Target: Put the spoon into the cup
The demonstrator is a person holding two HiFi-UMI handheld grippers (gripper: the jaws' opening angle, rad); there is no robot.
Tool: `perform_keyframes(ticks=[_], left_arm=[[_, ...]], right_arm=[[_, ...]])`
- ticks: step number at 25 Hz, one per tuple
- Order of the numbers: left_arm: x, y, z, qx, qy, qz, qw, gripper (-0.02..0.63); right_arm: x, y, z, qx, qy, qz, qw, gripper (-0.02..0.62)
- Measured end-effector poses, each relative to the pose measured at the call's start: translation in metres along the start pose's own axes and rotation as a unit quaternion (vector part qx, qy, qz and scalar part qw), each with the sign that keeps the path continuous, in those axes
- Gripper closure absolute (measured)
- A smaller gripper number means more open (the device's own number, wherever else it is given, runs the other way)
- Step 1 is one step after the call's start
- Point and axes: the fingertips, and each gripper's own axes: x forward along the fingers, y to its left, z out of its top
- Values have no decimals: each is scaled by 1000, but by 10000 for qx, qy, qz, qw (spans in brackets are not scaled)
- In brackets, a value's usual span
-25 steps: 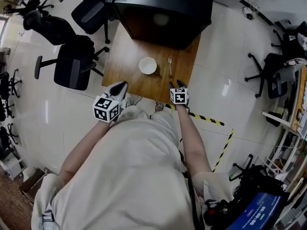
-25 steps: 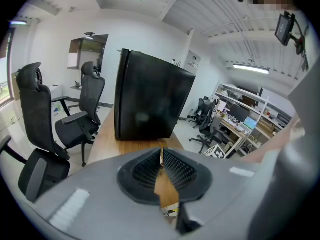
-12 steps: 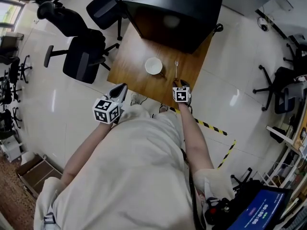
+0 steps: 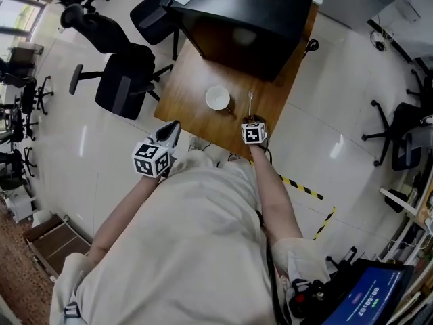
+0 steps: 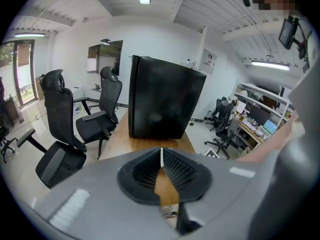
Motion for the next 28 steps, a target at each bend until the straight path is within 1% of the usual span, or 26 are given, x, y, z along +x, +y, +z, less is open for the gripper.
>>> perform_keyframes(ticks=[6,12,15,20,24,28], left_arm=[[5,-2,3,-81,-19,91,9999,606],[13,-5,13,-68,-79,117,9999,606],[17,-8,16,-35,-90,97,9999,606],[19,-2,13,-86,-60,54,9999,606],[32,13,19,-169,-43,-137,9998,606],[53,16,37,82,-58,-527,9986,606]], right_arm=[[-1,-7,4,-101,-19,-260,9996,465],[0,-6,1,-187,58,-194,9996,466],[-5,-7,4,-80,-76,-114,9999,469],[-14,-9,15,321,-332,-54,9989,469],[-30,-17,28,552,-547,-181,9968,471],[-60,-19,45,732,-795,-306,9937,471]])
